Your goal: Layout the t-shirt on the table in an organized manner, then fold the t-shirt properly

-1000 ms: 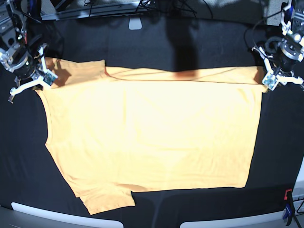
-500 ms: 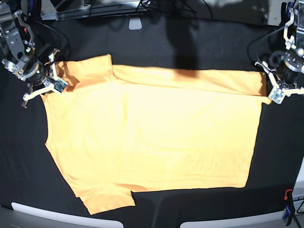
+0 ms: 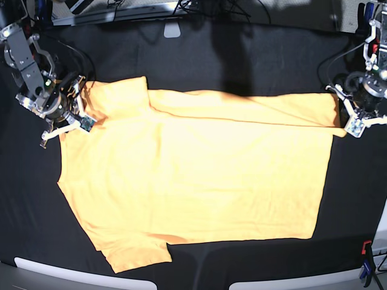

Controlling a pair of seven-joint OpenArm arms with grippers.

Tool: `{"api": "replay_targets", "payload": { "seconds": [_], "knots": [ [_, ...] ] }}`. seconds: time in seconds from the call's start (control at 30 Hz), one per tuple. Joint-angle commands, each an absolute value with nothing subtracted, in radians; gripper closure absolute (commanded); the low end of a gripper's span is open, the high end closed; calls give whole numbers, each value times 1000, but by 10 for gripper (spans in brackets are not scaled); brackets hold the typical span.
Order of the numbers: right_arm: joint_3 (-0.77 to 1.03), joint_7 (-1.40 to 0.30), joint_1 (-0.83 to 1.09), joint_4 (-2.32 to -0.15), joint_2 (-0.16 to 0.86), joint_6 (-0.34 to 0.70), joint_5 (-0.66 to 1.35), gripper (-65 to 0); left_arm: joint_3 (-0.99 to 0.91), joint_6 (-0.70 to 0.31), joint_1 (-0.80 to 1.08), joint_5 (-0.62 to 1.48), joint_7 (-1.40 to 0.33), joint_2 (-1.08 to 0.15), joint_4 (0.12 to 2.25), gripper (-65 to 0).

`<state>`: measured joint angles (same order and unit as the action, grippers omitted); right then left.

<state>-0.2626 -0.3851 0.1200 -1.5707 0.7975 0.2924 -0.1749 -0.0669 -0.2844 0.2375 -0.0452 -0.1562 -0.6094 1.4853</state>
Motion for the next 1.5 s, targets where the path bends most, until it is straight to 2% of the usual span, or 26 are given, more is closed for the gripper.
{"api": "replay_targets", "payload": {
  "seconds": [0.0,0.23,0.63,0.67,0.7,0.77,0.83,0.87,1.07,1.2,1.33,1.47],
  "knots": [
    [-251,-384,95,-1578,820,279,-179,0,-64,-270,216,-40,-137,-626,1480,0],
    [-251,-386,69,-1567,823,283,-178,0,15,-270,127,-44,-133,-626,1364,0],
    [-251,-382,67,-1520,823,284,-178,0,28,-270,96,-44,-145,-627,1354,0],
    [-251,-384,67,-1520,823,284,-178,-46,28,-270,96,-44,-152,-627,1354,0],
    [-251,-385,67,-1520,823,284,-178,-120,28,-269,96,-44,-162,-627,1354,0],
    [-251,-384,67,-1520,823,283,-179,-228,28,-269,97,-50,-166,-631,1354,-126],
    [-251,-384,67,-1520,825,275,-179,-250,28,-269,96,-64,-168,-636,1354,-230],
    [-251,-384,67,-1521,828,273,-179,-250,28,-269,97,-76,-173,-641,1355,-241],
    [-251,-406,70,-1531,880,269,-169,-250,27,-269,101,-77,-274,-693,1398,-241],
    [-250,-467,70,-1581,930,269,-64,-249,27,-271,157,-77,-329,-739,1508,-241],
    [-249,-524,70,-1644,945,270,-41,-248,27,-342,266,-97,-329,-765,1638,-241],
    [-249,-536,87,-1686,945,269,-41,-248,28,-376,356,-242,-310,-762,1687,-241]
  ]
}}
